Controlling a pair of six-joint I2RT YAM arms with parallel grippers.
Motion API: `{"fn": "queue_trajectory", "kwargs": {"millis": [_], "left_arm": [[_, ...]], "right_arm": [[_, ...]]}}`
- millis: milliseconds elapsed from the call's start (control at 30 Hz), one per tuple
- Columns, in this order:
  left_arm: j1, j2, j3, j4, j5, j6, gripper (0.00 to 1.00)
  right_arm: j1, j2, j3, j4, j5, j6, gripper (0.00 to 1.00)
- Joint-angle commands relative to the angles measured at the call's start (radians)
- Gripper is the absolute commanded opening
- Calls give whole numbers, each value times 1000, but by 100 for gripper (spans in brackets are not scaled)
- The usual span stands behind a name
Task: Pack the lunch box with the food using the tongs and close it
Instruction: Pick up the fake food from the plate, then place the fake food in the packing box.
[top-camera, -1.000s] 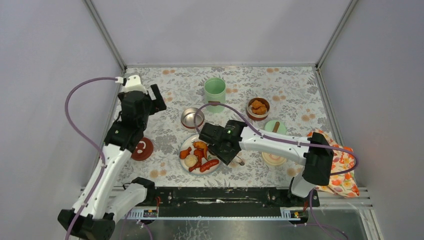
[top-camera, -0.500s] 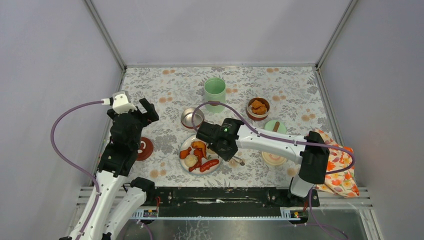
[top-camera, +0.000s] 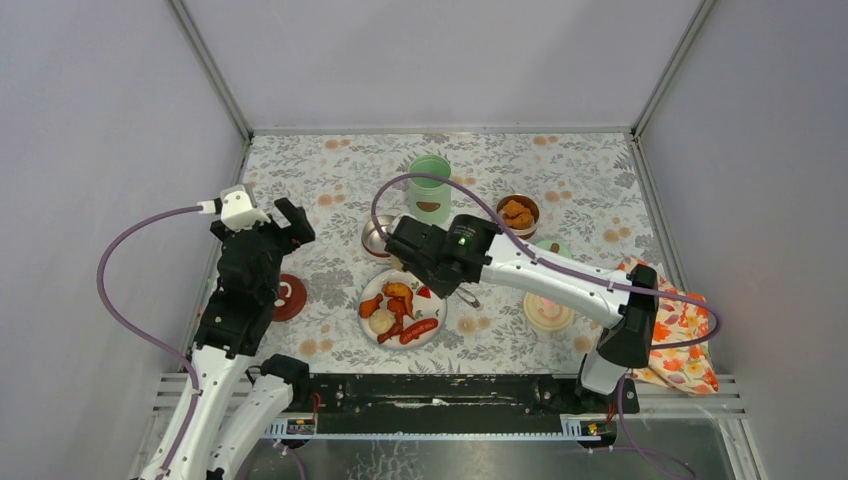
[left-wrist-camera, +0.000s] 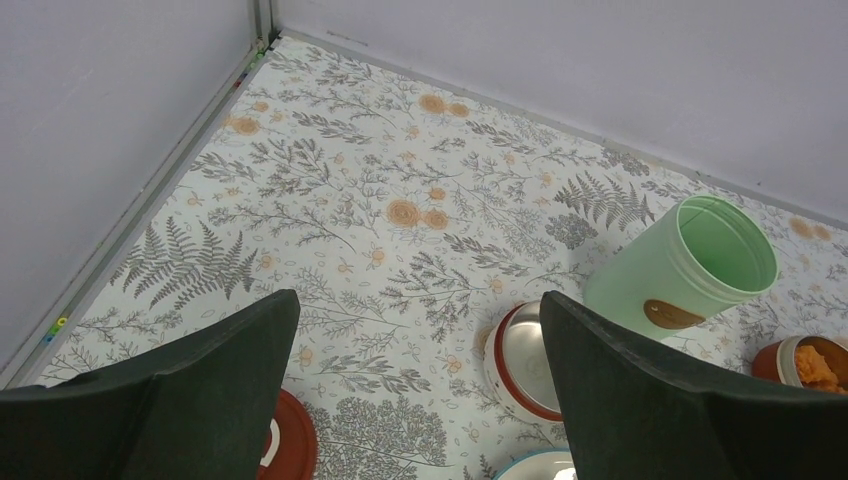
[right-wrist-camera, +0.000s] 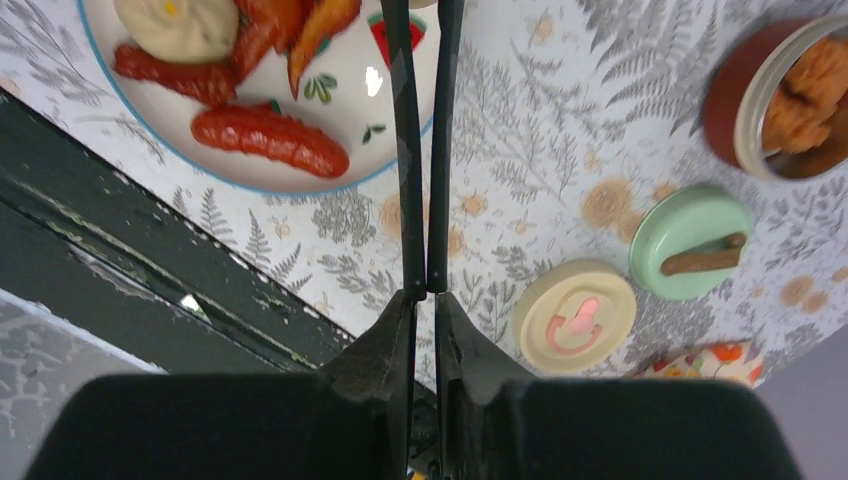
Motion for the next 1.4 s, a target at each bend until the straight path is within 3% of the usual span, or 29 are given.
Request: {"fn": "queue_trajectory", "kwargs": {"millis": [0,367,933,1367], "left_arm": [[10,-11,-9,59,16,-5,98],[30,-10,-10,57,55,-17,98],[66,-8,-10,64,120,-32,98],[67,-7,-14,66,135,-32,98]], "right_arm": [[-36,67,122,37,57,-74,13],[-157,313,371,119,-26,-157,13],[-197,476,423,191,-163,-151,14],[-197,481,416,177,-183,-147,33]]}}
